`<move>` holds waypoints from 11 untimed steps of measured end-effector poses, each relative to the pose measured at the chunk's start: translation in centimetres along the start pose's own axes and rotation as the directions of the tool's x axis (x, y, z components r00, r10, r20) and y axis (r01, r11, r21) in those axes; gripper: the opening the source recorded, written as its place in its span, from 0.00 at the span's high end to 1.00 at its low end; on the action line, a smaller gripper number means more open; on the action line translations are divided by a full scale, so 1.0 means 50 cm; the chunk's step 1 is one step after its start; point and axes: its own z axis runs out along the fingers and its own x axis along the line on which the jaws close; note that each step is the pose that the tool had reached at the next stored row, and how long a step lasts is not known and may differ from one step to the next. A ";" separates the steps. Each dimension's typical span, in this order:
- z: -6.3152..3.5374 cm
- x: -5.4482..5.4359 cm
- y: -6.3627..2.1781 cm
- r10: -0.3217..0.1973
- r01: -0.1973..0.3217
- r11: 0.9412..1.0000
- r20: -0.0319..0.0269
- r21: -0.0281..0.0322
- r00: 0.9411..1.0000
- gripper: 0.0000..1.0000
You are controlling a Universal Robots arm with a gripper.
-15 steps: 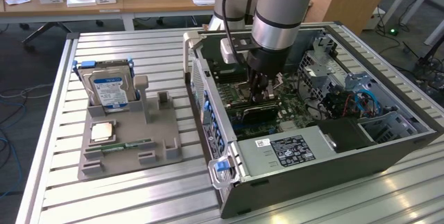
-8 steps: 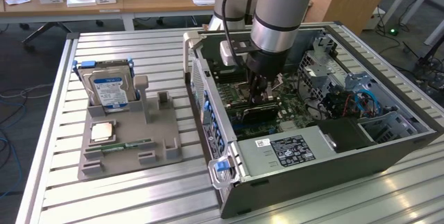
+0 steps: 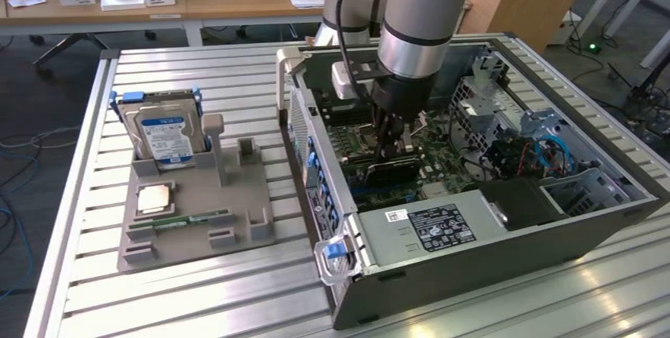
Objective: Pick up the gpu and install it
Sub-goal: 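Press down on the gpu until it lock into place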
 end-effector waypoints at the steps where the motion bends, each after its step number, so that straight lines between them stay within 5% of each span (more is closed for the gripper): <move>1: 0.000 0.000 0.000 0.000 0.000 1.000 0.000 0.000 1.000 0.89; 2: 0.000 0.000 0.000 0.000 0.000 1.000 0.005 0.000 1.000 0.89; 5: 0.000 0.000 0.000 0.002 -0.001 1.000 0.042 -0.003 0.999 0.89; 11: 0.000 0.000 0.000 0.001 -0.001 1.000 0.038 -0.002 0.999 0.89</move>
